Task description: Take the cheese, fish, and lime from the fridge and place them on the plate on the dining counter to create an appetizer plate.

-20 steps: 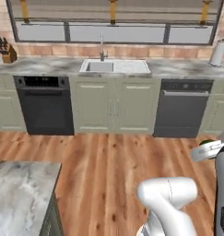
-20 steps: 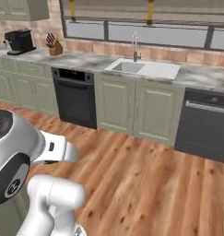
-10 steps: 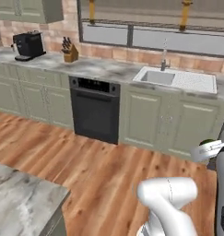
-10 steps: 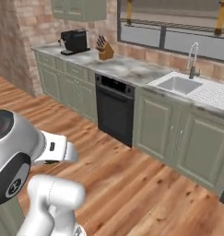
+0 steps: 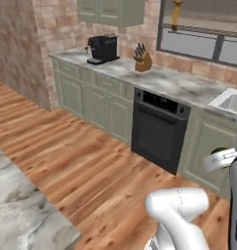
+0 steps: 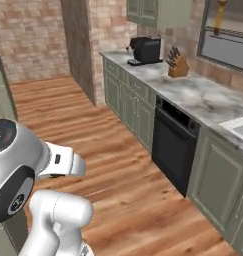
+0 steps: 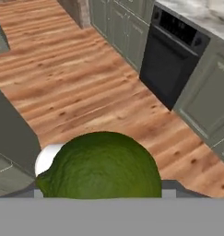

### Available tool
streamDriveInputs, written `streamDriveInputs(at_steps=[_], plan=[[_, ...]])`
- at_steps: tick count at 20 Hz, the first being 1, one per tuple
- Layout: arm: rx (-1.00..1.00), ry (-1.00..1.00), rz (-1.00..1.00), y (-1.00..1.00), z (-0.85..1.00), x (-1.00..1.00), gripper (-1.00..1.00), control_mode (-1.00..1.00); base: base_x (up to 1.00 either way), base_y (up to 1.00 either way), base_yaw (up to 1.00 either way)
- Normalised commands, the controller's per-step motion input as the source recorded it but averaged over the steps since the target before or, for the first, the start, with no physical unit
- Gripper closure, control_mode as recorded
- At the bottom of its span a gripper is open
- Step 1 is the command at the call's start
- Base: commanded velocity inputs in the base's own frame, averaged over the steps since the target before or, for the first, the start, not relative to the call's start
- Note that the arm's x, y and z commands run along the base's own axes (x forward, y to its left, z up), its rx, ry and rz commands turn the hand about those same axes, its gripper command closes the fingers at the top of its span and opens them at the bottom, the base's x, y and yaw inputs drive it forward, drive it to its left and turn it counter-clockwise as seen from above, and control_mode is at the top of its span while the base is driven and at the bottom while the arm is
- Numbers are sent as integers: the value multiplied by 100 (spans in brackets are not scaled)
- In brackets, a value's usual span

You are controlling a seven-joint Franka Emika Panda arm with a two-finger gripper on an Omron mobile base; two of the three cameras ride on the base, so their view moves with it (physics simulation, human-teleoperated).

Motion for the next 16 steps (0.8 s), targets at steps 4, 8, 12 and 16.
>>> streamDriveInputs(at_steps=[4, 8, 12, 16], plan=[[0, 0, 0, 0, 0, 0, 100, 100, 100, -7, 55], [0, 0, 0, 0, 0, 0, 100, 100, 100, -8, 55], [0, 0, 0, 0, 0, 0, 100, 100, 100, -12, 54], [0, 0, 0, 0, 0, 0, 100, 100, 100, -21, 47]])
